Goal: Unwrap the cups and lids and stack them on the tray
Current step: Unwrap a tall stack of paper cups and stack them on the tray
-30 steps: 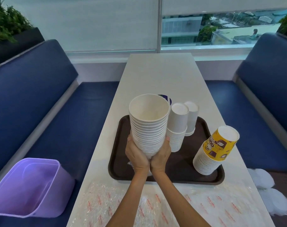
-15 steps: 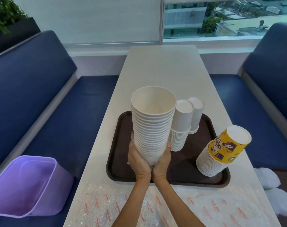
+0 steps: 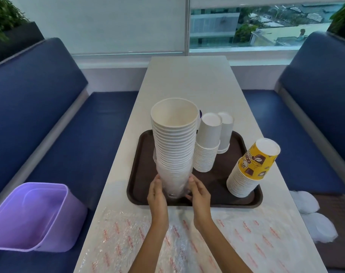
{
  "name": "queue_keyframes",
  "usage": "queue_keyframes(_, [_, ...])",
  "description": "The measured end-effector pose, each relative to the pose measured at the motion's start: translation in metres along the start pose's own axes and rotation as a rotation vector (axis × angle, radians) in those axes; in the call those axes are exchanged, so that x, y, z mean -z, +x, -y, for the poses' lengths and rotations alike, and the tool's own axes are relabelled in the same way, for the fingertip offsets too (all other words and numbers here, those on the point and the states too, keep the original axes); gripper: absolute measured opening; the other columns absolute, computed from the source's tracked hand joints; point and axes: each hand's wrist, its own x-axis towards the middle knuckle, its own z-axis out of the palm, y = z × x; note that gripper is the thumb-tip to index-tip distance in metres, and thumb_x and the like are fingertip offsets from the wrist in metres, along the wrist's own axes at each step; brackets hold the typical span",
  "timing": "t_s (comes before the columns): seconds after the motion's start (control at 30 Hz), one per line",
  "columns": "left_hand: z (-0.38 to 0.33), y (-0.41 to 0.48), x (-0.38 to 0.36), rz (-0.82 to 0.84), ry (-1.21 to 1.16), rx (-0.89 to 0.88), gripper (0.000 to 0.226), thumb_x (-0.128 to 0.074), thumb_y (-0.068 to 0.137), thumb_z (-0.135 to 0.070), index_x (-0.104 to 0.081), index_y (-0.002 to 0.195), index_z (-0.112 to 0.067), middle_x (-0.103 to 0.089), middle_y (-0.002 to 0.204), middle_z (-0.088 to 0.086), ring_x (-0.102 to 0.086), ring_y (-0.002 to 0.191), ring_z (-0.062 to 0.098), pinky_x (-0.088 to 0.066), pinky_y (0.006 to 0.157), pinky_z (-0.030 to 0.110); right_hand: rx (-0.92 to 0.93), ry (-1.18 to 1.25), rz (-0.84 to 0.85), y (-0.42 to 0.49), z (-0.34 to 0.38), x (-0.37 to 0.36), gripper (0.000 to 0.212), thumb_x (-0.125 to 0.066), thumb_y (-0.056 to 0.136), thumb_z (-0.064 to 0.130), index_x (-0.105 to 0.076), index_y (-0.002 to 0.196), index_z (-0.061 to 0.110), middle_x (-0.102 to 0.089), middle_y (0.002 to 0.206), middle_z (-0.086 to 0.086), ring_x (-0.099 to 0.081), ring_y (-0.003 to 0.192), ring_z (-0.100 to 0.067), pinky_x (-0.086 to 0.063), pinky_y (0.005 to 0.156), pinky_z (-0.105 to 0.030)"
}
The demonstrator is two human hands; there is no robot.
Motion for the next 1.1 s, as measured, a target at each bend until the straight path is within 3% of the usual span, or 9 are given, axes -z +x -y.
queue_keyframes(0.07, [0.0,-0.005,0.002,0.033,0.0,0.024,0.025,-0.045,0.1,-0.023,-0.054,0.123,-0.023,-0.059,0.119,-0.006,-0.055,0.11,0.01,-0.043,0.08,0.017,-0.048,0.057,0.009,-0.005,0.0,-0.001,0.024,-0.057,0.094,0.015,-0.063,0.116,0.018,-0.068,0.108,0.004,-0.064,0.098,-0.008,-0.052,0.071,-0.018])
queue_keyframes(0.3, [0.001,-0.002,0.006,-0.018,-0.098,0.082,0.023,-0.053,0.096,-0.012,-0.056,0.118,-0.013,-0.06,0.123,0.007,-0.059,0.106,0.015,-0.046,0.089,0.029,-0.209,0.222,-0.05,-0.007,0.007,-0.003,0.014,-0.061,0.091,0.01,-0.068,0.102,0.013,-0.07,0.095,-0.001,-0.063,0.086,-0.01,-0.05,0.078,-0.024])
queue_keyframes(0.43, [0.001,0.004,0.004,-0.071,-0.107,0.132,0.027,-0.055,0.094,-0.009,-0.059,0.12,-0.003,-0.06,0.124,0.022,-0.058,0.086,0.013,-0.049,0.076,0.022,-0.291,0.247,-0.082,-0.005,0.012,-0.005,0.009,-0.064,0.089,0.009,-0.068,0.096,0.01,-0.069,0.089,-0.003,-0.06,0.08,-0.012,-0.049,0.075,-0.022])
queue_keyframes(0.5, [0.003,0.009,0.004,-0.092,-0.104,0.149,0.028,-0.057,0.093,-0.008,-0.06,0.119,0.001,-0.066,0.108,0.022,-0.054,0.069,0.009,-0.05,0.062,0.015,-0.341,0.263,-0.104,-0.004,0.013,-0.006,0.004,-0.065,0.088,0.009,-0.069,0.09,0.01,-0.068,0.08,-0.002,-0.059,0.073,-0.012,-0.048,0.07,-0.021])
queue_keyframes(0.57, [0.004,0.012,0.005,-0.101,-0.095,0.164,0.024,-0.058,0.092,-0.005,-0.062,0.115,0.0,-0.064,0.083,0.008,-0.052,0.065,0.008,-0.049,0.057,0.011,-0.38,0.276,-0.114,-0.002,0.014,-0.006,0.002,-0.067,0.086,0.009,-0.069,0.086,0.01,-0.068,0.071,0.0,-0.057,0.068,-0.012,-0.047,0.066,-0.022])
queue_keyframes(0.7, [0.004,0.015,0.007,-0.105,-0.032,0.167,0.015,-0.056,0.091,0.003,-0.064,0.102,-0.002,-0.061,0.078,0.004,-0.05,0.067,0.011,-0.048,0.069,0.019,-0.404,0.247,-0.097,0.002,0.013,-0.006,0.004,-0.067,0.086,0.012,-0.069,0.083,0.011,-0.067,0.062,0.004,-0.056,0.059,-0.007,-0.045,0.059,-0.02])
queue_keyframes(0.87, [0.003,0.02,0.008,-0.087,0.056,0.163,0.009,-0.056,0.092,-0.001,-0.063,0.096,-0.004,-0.056,0.071,0.005,-0.048,0.064,0.012,-0.046,0.069,0.022,-0.379,0.173,-0.057,0.006,0.014,-0.004,0.011,-0.064,0.089,0.016,-0.067,0.08,0.012,-0.066,0.064,0.005,-0.054,0.056,-0.005,-0.043,0.059,-0.018])
queue_keyframes(1.0, [0.0,0.021,0.006,-0.101,0.168,0.128,0.007,-0.055,0.094,-0.006,-0.062,0.097,-0.005,-0.062,0.083,0.006,-0.055,0.071,0.013,-0.047,0.071,0.025,-0.31,0.04,-0.018,0.008,0.014,-0.002,0.016,-0.06,0.092,0.018,-0.065,0.079,0.011,-0.061,0.067,0.002,-0.054,0.062,-0.006,-0.045,0.063,-0.017])
queue_keyframes(1.1, [-0.003,0.026,0.007,-0.127,0.378,0.049,0.011,-0.055,0.093,-0.006,-0.063,0.099,-0.002,-0.063,0.092,0.009,-0.057,0.081,0.018,-0.045,0.076,0.028,-0.239,-0.133,-0.012,0.011,0.012,-0.001,0.024,-0.055,0.096,0.018,-0.062,0.074,0.009,-0.057,0.067,-0.002,-0.053,0.068,-0.009,-0.044,0.066,-0.02])
